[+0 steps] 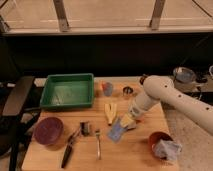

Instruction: Place sponge in table surface

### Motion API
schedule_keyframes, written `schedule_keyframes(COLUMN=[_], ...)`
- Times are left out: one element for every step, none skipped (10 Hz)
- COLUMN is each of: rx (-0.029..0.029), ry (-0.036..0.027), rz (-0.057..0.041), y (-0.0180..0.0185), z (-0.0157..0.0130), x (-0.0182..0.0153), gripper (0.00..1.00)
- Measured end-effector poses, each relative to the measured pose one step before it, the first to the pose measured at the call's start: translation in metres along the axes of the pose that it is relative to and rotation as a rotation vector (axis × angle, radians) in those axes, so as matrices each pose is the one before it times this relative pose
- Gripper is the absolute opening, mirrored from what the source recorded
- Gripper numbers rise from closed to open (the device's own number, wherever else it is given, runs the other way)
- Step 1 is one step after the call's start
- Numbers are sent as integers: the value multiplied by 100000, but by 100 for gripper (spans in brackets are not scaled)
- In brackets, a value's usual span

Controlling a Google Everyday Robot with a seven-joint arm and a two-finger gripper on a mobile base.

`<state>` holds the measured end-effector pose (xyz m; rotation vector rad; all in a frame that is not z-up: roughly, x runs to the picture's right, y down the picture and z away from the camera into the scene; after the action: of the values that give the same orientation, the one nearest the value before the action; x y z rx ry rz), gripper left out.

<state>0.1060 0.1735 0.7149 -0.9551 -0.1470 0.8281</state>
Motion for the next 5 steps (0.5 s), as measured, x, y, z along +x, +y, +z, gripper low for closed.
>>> schedule_keyframes(rx=[-1133,-1238,-1174,-1075,-1249], ry=[1510,1440,1133,1135,1386], rz=[2137,2083,2452,3003,2874], y=[-410,-429,-482,-582,-526], z=[1079,1177,1212,1259,1243], x=[843,866,924,1030,887], gripper=[0,0,4,13,24])
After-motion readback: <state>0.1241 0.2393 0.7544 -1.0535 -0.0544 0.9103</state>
